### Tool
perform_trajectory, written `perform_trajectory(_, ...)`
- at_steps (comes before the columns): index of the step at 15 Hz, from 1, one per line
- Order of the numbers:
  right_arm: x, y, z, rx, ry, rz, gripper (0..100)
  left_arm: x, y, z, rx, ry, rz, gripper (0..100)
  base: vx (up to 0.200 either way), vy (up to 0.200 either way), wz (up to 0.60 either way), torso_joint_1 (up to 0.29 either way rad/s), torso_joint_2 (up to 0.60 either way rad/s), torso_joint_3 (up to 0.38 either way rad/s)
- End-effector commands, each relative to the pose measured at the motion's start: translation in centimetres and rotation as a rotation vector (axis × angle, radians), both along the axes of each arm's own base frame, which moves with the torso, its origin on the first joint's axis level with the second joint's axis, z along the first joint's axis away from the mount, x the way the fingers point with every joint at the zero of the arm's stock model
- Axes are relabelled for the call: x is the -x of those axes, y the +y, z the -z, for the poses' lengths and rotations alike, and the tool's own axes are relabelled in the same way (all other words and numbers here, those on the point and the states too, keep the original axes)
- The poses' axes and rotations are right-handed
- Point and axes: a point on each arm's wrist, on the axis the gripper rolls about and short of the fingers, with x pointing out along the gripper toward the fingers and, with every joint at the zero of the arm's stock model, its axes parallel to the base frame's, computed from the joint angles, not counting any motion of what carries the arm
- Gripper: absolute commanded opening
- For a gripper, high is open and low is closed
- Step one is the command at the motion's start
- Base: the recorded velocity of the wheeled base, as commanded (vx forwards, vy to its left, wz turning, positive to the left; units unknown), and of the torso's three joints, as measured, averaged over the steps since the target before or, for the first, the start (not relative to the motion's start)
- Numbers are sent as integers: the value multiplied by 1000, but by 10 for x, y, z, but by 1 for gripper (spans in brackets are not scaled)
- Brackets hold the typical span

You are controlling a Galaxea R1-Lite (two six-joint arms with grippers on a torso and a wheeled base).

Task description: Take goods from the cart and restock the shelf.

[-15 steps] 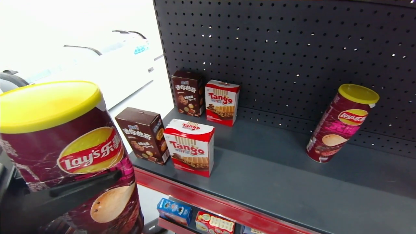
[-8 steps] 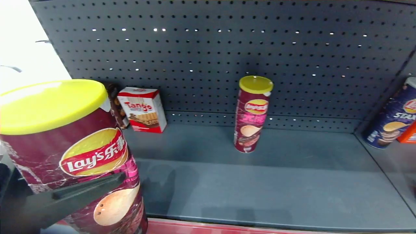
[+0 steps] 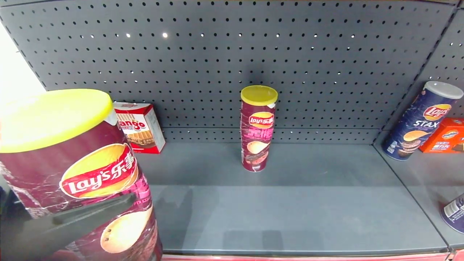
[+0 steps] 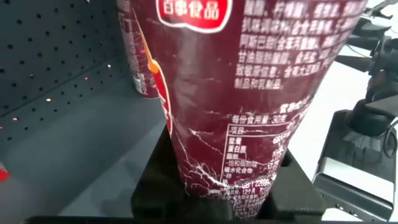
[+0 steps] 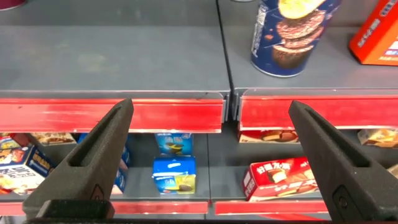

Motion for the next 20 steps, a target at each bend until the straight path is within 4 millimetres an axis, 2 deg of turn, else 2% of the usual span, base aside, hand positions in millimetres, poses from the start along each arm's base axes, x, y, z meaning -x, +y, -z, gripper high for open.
perform_trajectory(1, 0, 0, 0, 0, -1, 0, 100, 0, 0, 0, -1, 1, 0, 0, 0, 0, 0, 0, 0, 0)
perform_trajectory(5, 0, 0, 0, 2, 0, 0, 100, 0, 0, -2, 3, -6, 6, 0, 0, 0, 0, 0, 0, 0)
perform_trajectory(11, 0, 0, 0, 6, 3, -12, 100, -5, 0, 6, 5, -10, -13, 0, 0, 0, 0, 0, 0, 0)
perform_trajectory(13, 0, 2, -1, 63, -5, -92, 100, -18, -1, -1, 11, -15, -48, 0, 0, 0, 0, 0, 0, 0)
perform_trajectory(16, 0, 2, -2, 65, -6, -93, 100, -26, 0, -7, 37, 4, -78, 0, 0, 0, 0, 0, 0, 0)
perform_trajectory(17, 7, 3, -56, 35, -107, -87, 100, -27, -1, -9, 40, 3, -82, 0, 0, 0, 0, 0, 0, 0)
perform_trajectory(18, -31, 3, -110, -53, 49, -131, 100, -29, 0, -11, 42, 2, -93, 0, 0, 0, 0, 0, 0, 0)
perform_trajectory(20, -33, 5, -102, 58, 13, -263, 100, -32, -1, -3, 27, 30, -87, 0, 0, 0, 0, 0, 0, 0)
